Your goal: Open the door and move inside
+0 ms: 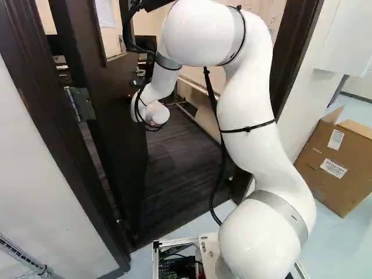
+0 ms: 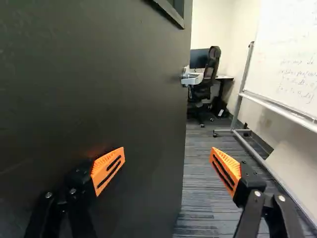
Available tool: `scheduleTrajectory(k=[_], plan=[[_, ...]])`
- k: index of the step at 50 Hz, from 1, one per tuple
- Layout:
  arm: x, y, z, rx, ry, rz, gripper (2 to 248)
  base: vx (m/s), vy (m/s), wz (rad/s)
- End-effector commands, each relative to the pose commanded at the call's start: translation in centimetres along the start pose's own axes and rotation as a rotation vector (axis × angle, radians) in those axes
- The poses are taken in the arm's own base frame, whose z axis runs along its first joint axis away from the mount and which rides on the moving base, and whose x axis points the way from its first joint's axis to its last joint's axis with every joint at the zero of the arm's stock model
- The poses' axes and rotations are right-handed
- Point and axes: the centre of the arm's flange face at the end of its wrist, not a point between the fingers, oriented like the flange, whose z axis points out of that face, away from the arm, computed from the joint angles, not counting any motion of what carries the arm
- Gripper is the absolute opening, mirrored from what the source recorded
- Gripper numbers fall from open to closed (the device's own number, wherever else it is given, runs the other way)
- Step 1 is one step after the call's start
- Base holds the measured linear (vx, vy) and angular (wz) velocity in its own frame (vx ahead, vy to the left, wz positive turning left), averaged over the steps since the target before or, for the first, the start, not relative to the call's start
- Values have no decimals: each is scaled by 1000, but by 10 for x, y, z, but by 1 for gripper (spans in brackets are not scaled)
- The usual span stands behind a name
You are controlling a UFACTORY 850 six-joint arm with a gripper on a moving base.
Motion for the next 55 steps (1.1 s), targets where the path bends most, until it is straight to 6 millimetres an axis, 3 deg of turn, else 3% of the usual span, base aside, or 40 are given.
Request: scheduleTrajectory(k=[25, 55], plan=[[-1, -21, 25, 107, 59, -55, 247, 0, 0, 0], [0, -43, 33, 239, 112, -122, 247, 0, 0, 0]])
